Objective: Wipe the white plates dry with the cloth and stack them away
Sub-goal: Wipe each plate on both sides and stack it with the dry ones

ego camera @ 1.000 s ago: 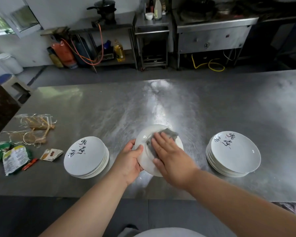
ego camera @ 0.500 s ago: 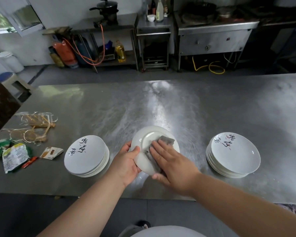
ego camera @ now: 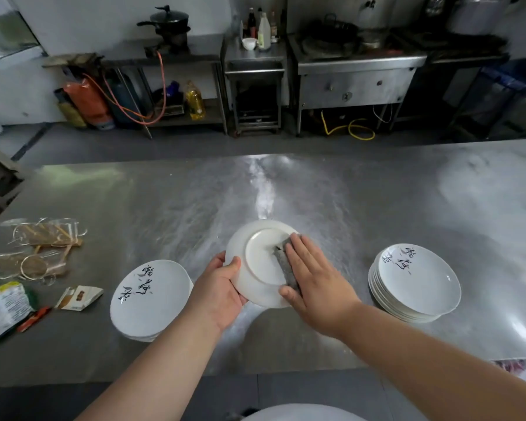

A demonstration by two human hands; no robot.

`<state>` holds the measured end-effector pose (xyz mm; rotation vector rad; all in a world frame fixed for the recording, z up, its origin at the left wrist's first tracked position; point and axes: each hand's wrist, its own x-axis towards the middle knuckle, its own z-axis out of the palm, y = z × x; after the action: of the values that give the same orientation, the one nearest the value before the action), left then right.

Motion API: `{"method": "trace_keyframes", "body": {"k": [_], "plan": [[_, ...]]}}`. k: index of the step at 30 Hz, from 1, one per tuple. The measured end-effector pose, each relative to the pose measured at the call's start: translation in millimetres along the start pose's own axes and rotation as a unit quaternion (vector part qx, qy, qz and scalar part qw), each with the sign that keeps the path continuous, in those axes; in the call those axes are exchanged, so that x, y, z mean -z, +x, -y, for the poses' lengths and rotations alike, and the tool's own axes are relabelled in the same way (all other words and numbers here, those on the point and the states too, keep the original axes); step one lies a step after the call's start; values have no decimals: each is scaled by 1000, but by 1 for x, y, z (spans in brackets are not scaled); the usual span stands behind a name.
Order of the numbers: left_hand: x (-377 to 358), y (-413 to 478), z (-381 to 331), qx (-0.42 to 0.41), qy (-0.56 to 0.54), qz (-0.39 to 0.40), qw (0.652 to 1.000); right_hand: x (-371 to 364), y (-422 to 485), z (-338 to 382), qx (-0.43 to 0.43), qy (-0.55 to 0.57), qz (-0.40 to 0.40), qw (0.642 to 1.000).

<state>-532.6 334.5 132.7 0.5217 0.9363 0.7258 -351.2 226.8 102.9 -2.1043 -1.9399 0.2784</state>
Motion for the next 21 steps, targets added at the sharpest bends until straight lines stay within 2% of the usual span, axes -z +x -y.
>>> {"method": "trace_keyframes", "body": {"k": [2, 7, 12, 16, 19, 21], "plan": [[2, 3, -6, 0, 1, -5, 1000, -4, -3, 18, -2, -2, 2, 1000], [16, 3, -17, 2, 28, 25, 999, -23, -11, 42, 86, -18, -24, 996], [19, -3, -20, 11, 142, 113, 983, 3, 36, 56, 30, 2, -52, 998], [20, 2, -36, -19, 187, 146, 971, 13, 59, 50, 56, -1, -119, 991], [25, 8, -41, -25, 211, 151, 965, 18, 62, 35, -40, 42, -137, 989], [26, 8, -39, -17, 210, 155, 965, 15, 58, 45, 11, 20, -141, 990]]}}
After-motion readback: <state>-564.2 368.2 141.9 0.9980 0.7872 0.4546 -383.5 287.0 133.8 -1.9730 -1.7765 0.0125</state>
